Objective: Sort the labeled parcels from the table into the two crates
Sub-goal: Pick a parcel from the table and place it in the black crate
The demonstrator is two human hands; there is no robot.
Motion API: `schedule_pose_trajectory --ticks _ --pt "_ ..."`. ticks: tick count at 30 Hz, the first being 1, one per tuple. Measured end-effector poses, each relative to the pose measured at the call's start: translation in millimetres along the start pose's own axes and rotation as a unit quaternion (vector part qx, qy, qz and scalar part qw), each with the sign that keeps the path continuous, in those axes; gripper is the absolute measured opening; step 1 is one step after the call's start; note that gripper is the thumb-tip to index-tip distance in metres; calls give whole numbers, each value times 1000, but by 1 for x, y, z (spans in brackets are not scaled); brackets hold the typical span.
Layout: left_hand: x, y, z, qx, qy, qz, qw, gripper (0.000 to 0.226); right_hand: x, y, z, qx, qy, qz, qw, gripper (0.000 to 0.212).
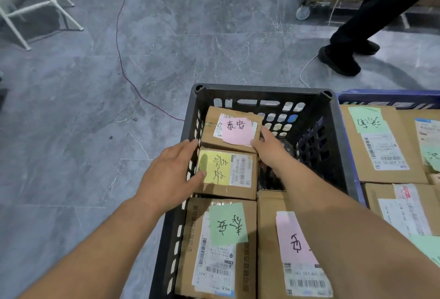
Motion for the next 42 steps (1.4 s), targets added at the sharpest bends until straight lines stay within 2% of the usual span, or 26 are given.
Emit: schedule_pose_trajectory --ticks 4,9,13,17,25,34,42 --pt "2 4 2 6 2 13 1000 73 -3 2 2 -27 -33 -4 999 50" --pt "11 0 2 1 -1 28 1000 73 -6 -1 -8 -47 -14 -53 997 61" --pt "25 -12 -3 -7 8 23 1000 74 -5 -25 -36 31 2 -110 993 63" --pt "50 -31 -13 -4 39 16 999 73 -7 -57 -88 88 -34 -163 982 42" --pt "113 -75 -63 -28 123 23 992 71 -17 -116 -244 157 -35 -245 956 44" --pt "211 -120 -151 -7 233 8 972 70 -36 -199 -406 277 -38 -303 911 45" --pt "314 -135 -259 34 345 -10 938 66 4 -268 -558 389 -4 -311 867 44"
Point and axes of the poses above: each hand's wrist, its own z-axis towards the middle knuckle, its own y-axis out of the palm, x = y × z, the point moved 5 cm from there along z, towards the middle knuckle, and after that the axes turned 8 degrees about x, right-handed, at the moved point
